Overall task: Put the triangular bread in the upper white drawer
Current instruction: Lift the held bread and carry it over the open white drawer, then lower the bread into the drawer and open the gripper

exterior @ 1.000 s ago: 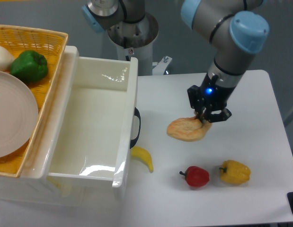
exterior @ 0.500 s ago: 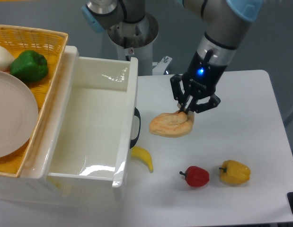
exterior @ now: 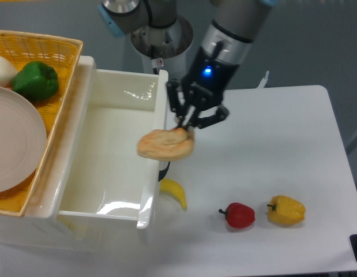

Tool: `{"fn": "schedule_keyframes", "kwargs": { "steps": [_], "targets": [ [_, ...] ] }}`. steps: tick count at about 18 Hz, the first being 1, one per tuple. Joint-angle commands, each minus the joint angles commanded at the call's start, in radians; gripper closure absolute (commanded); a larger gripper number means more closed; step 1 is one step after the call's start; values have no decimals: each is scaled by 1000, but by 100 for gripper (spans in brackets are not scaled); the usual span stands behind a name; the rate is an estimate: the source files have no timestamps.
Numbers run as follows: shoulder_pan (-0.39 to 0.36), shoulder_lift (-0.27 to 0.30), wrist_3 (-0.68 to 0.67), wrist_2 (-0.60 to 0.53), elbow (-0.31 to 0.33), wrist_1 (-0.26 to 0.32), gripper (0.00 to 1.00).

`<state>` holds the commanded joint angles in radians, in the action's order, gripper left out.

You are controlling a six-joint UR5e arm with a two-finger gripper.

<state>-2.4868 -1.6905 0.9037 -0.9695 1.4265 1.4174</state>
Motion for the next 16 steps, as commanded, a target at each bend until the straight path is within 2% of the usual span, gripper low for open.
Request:
{"fn": "schedule_keyframes", "kwargs": {
  "steps": [6,10,13,16],
  "targets": [
    [77,3,-35,2,77,-77,100],
    [88,0,-156,5,91,-77,100],
    [92,-5,-180,8,92,-75,100],
    [94,-5,-180,6,106,-77,88]
  ]
}}
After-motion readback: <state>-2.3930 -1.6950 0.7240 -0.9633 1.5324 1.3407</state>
